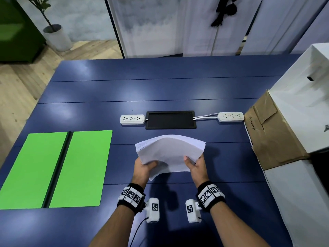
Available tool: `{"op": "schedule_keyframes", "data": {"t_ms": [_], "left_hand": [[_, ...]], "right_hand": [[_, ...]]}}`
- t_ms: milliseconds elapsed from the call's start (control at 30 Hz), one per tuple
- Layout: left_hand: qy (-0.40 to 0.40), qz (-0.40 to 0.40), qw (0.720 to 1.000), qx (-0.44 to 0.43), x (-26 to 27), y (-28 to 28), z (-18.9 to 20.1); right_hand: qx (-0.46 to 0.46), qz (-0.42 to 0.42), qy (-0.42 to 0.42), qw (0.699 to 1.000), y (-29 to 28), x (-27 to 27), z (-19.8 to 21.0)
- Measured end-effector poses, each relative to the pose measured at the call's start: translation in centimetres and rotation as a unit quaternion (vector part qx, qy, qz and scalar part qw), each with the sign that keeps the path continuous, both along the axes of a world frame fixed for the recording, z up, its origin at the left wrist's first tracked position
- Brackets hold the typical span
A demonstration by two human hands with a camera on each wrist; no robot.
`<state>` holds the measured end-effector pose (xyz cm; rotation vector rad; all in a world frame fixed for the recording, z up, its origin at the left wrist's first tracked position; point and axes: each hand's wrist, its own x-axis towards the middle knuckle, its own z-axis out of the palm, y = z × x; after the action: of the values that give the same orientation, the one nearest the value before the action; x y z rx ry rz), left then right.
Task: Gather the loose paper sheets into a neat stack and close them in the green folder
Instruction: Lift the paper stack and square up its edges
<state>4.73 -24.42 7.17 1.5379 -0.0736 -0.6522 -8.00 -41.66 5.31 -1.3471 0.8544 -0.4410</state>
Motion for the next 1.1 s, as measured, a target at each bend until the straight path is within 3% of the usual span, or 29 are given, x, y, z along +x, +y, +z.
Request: {"op": "schedule_keyframes", "data": {"t_ms": [567,900,1100], "left_hand": [[0.003,0.004,1.0,0.006,-0.5,0.4,-1.0],[-0.041,0.045,0.998,0.016,-2.0,0.3,-1.9],[-0.015,0.028,0.999,0.001,-2.0,0.3,-1.9]], "right_hand": [[-0.006,0.041,0.008,0.999,-0.3,0.1,-0.8],[-0.008,0.001,-0.004,1.0,0.2,-0.5,-1.0],[-0.011,-0.011,0.028,0.999,1.0,-0.4,-2.0]]}}
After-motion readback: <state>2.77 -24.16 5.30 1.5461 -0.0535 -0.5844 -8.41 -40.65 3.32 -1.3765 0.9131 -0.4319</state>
